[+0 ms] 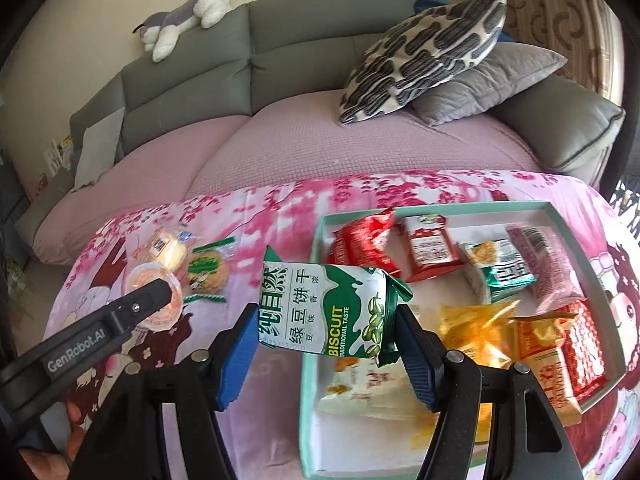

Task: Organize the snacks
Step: 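Carry the biscuit box to the tray with right tool while left tool carries pudding cup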

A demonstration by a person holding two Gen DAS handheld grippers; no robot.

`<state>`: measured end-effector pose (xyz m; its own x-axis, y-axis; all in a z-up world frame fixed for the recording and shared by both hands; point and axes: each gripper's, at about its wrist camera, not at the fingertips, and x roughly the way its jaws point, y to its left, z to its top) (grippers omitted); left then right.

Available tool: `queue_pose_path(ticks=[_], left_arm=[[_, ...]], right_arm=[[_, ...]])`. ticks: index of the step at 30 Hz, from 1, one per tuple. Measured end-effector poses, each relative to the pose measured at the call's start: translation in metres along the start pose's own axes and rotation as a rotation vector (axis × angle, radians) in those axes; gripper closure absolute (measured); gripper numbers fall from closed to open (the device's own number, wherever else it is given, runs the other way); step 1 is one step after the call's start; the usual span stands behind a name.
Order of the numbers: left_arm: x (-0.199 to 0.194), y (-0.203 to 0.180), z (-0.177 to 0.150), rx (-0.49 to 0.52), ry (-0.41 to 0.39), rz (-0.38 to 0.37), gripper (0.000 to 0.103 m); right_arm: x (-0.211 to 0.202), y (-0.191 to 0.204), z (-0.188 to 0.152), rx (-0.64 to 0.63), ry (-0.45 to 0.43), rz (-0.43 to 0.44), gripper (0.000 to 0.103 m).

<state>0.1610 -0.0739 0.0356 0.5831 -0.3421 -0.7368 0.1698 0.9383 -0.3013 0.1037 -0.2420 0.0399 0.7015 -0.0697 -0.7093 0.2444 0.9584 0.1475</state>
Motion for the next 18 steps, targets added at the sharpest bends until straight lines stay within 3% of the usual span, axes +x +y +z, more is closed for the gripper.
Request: queue_pose_path(ticks=[10,18], left_arm=[[0.03,-0.094,-0.01,0.193,0.062,-0.118,0.064],[0.057,-0.129,-0.019,0.254,0.125,-0.149,0.064]], right_arm=[[-0.008,-0.097,0.012,0.175,-0.037,-0.162,0.034],[0.008,-0.123,0.008,0.205,0.008,-0.211,0.034]])
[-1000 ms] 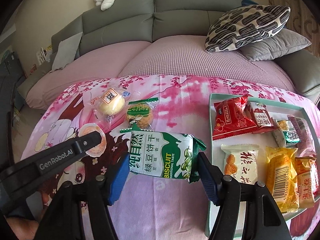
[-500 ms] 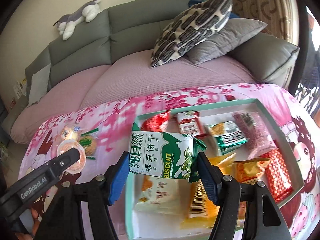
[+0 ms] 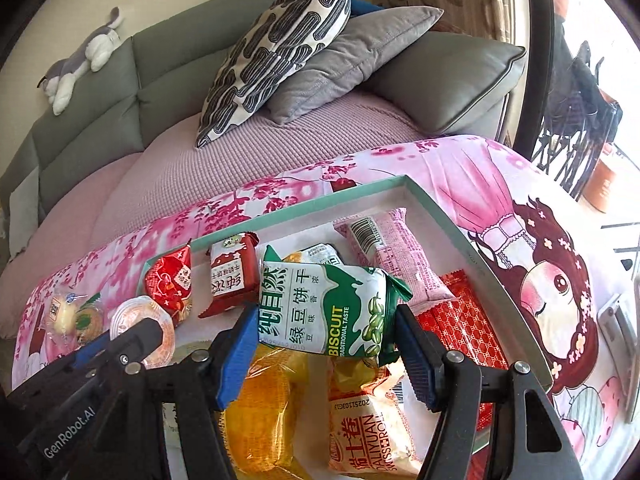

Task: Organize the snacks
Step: 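Carry the biscuit box to the tray with right tool while left tool carries pudding cup, then release the biscuit box in the tray with right tool while left tool releases pudding cup, then grasp the green-wrapped round cookie with right tool while left tool grasps the wrapped bun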

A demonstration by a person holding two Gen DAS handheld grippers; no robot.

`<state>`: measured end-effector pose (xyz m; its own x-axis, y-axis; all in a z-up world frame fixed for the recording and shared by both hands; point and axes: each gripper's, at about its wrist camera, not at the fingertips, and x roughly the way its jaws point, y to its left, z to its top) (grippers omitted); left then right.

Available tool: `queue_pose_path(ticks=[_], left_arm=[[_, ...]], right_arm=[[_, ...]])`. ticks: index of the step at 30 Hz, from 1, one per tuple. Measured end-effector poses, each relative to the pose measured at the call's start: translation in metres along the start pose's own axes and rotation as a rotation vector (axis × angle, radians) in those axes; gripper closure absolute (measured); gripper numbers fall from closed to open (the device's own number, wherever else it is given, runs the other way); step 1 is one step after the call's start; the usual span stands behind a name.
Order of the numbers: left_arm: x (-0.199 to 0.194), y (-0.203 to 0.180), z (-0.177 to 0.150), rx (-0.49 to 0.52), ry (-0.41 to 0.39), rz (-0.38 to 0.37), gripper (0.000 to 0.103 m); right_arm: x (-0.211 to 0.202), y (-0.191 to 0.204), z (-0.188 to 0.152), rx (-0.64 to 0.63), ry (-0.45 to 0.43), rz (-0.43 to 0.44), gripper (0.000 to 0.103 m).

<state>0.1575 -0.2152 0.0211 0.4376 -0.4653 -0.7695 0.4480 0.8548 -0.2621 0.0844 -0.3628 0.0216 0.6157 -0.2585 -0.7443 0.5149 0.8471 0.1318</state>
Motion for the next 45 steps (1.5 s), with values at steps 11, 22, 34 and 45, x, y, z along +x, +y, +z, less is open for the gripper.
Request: queue_pose_path(ticks=[11,22,34,45], left_arm=[[-0.016,0.019,0.004,-0.037,-0.021,0.005,0.043],[-0.049,0.123,0.007,-0.216,-0.106,0.245,0.009],[-0.091,0.228,0.015,-0.341,-0.159,0.404,0.002],[-0.046,0.237,0.038,-0.156,0.008,0.376,0.002]], right_arm=[[0.002,0.005,-0.001,-0.033,0.003,-0.017,0.02],[-0.011,0.04,0.0,-0.125,-0.063,-0.01,0.0],[-0.011,0.17,-0.009,-0.312,-0.061,0.229,0.0],[0.046,0.252,-0.038,-0.414,0.079,0.283,0.0]])
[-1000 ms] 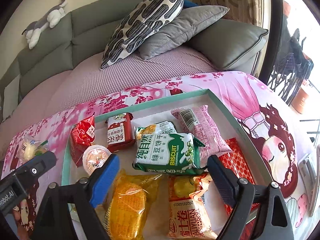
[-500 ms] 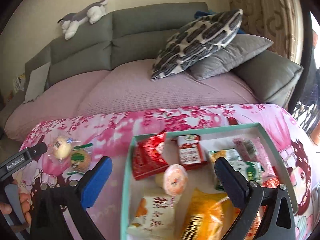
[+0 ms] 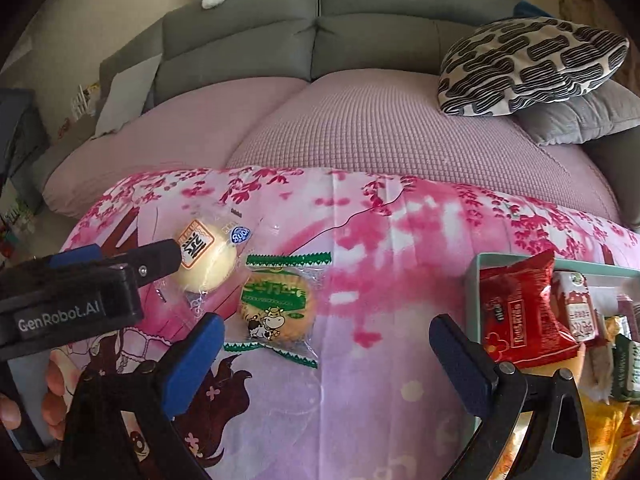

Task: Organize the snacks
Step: 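Grasp the green-wrapped round cookie with right tool while left tool grasps the wrapped bun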

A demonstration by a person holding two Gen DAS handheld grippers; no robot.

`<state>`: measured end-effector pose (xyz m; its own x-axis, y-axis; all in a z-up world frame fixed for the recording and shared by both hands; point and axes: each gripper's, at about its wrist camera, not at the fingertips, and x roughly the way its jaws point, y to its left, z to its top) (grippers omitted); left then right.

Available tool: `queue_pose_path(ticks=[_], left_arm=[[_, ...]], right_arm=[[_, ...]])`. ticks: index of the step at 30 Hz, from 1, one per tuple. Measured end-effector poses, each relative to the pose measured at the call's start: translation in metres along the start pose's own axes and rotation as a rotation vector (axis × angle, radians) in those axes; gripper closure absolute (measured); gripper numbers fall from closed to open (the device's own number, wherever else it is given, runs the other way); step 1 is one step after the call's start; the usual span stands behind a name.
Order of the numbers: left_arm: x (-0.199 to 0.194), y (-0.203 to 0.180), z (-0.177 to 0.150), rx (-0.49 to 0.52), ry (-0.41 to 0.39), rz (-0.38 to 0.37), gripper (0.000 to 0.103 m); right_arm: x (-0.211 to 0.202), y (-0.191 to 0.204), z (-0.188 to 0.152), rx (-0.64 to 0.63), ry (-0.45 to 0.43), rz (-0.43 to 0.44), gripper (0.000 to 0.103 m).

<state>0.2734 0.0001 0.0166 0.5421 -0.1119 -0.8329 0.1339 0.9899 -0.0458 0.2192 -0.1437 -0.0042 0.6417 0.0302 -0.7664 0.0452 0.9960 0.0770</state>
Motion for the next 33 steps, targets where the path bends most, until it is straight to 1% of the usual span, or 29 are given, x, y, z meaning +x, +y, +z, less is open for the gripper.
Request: queue_pose_path(ticks=[4,6,7,11,12,14,15,17,18,19,20,21,22,23,24,27,29,33], left_arm=[[0.012,-0.009,0.011,0.079,0.023,0.002,0.002],[0.018,-0.013,0.014,0.114,0.034,0.021,0.002],[0.022,-0.014,0.015,0.126,0.04,0.025,0.002],[0.032,-0.017,0.018,0.133,0.066,-0.005,0.002],[0.035,-0.018,0.018,0.13,0.071,-0.01,0.002],[0.041,-0.02,0.019,0.13,0.081,-0.024,0.002],[0.042,-0.02,0.019,0.128,0.087,-0.029,0.003],[0.044,-0.022,0.019,0.128,0.09,-0.037,0.011],[0.046,-0.022,0.019,0.124,0.095,-0.049,0.015],[0.047,-0.022,0.018,0.119,0.103,-0.058,0.02],[0.049,-0.022,0.018,0.115,0.109,-0.065,0.021],[0.05,-0.023,0.017,0.113,0.109,-0.064,0.022],[0.049,-0.023,0.017,0.111,0.104,-0.065,0.024],[0.048,-0.023,0.017,0.108,0.1,-0.078,0.029],[0.048,-0.022,0.016,0.099,0.102,-0.098,0.041],[0.044,-0.022,0.011,0.084,0.092,-0.102,0.045],[0.04,-0.02,0.006,0.067,0.084,-0.108,0.046],[0.029,-0.012,-0.004,-0.002,0.064,-0.136,0.047]], right_arm=[[0.019,0.006,0.002,0.0,0.034,-0.001,0.0],[0.026,0.009,0.003,-0.003,0.042,0.004,0.0],[0.029,0.01,0.004,-0.005,0.048,0.004,0.0],[0.039,0.015,0.006,-0.011,0.062,0.006,0.001],[0.041,0.016,0.007,-0.011,0.066,0.01,0.002],[0.043,0.018,0.007,-0.01,0.068,0.024,0.011],[0.044,0.018,0.007,-0.01,0.068,0.024,0.013],[0.043,0.019,0.007,-0.011,0.064,0.023,0.024],[0.042,0.018,0.007,-0.008,0.062,0.031,0.027],[0.041,0.018,0.007,-0.005,0.062,0.039,0.035],[0.04,0.018,0.007,-0.004,0.06,0.047,0.044],[0.039,0.018,0.007,-0.003,0.059,0.055,0.048],[0.038,0.018,0.006,-0.004,0.059,0.057,0.049],[0.037,0.017,0.005,-0.005,0.058,0.061,0.049],[0.036,0.017,0.004,-0.003,0.057,0.066,0.049],[0.031,0.013,0.0,0.009,0.055,0.08,0.05],[0.027,0.011,-0.003,0.015,0.055,0.086,0.05],[0.015,0.005,-0.009,0.031,0.046,0.093,0.05]])
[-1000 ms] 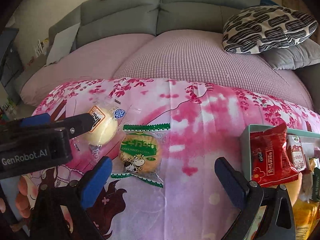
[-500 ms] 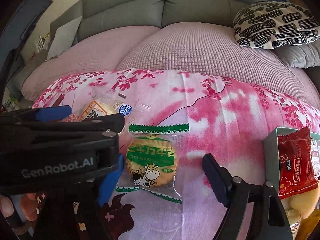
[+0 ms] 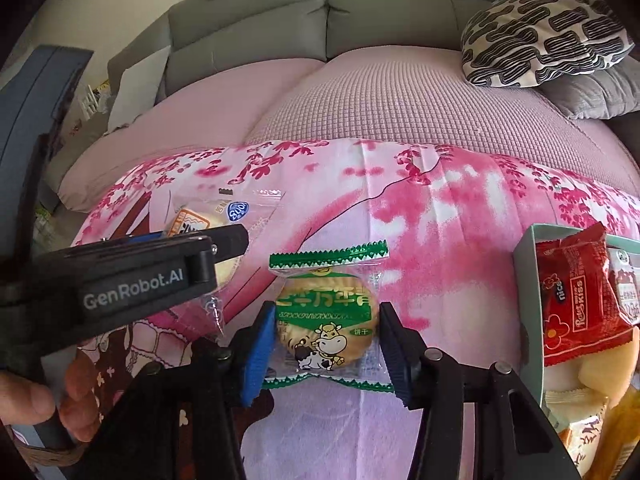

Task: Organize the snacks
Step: 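Grasp the green-wrapped round cookie with right tool while left tool grasps the wrapped bun, then carry the cookie to the tray with right tool while left tool carries the bun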

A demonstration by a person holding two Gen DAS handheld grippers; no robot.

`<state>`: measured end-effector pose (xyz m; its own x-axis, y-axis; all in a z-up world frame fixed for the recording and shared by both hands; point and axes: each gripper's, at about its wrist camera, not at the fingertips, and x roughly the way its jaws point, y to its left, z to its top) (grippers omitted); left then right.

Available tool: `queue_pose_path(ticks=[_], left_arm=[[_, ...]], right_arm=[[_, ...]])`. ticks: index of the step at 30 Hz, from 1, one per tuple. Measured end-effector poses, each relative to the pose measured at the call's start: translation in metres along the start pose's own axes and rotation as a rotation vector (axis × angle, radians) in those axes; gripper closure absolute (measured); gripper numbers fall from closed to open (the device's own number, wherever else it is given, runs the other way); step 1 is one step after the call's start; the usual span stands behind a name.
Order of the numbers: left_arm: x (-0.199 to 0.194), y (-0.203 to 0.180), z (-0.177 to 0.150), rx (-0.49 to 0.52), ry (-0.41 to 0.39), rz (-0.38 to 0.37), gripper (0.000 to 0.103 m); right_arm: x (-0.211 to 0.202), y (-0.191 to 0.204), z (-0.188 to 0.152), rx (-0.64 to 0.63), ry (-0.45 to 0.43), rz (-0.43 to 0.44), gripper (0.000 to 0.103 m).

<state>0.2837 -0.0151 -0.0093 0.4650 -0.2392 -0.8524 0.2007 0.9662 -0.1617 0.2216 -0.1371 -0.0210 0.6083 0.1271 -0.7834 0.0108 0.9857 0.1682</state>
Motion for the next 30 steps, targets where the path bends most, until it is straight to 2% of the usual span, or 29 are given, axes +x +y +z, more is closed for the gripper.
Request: queue_pose_path(ticks=[8,14,22,30], left_arm=[[-0.033,0.004,-0.029,-0.151,-0.086,-0.023,0.047],[-0.054,0.003,-0.055,-0.233,-0.119,-0.019,0.047],[-0.076,-0.013,-0.078,-0.247,-0.133,-0.001,0.047],[-0.087,-0.045,-0.101,-0.227,-0.129,-0.034,0.047]], right_arm=[[-0.032,-0.014,-0.016,0.03,-0.027,-0.014,0.05],[-0.059,-0.028,-0.03,0.056,-0.042,-0.037,0.05],[-0.097,-0.046,-0.046,0.09,-0.066,-0.072,0.05],[-0.134,-0.06,-0.06,0.115,-0.11,-0.098,0.05]])
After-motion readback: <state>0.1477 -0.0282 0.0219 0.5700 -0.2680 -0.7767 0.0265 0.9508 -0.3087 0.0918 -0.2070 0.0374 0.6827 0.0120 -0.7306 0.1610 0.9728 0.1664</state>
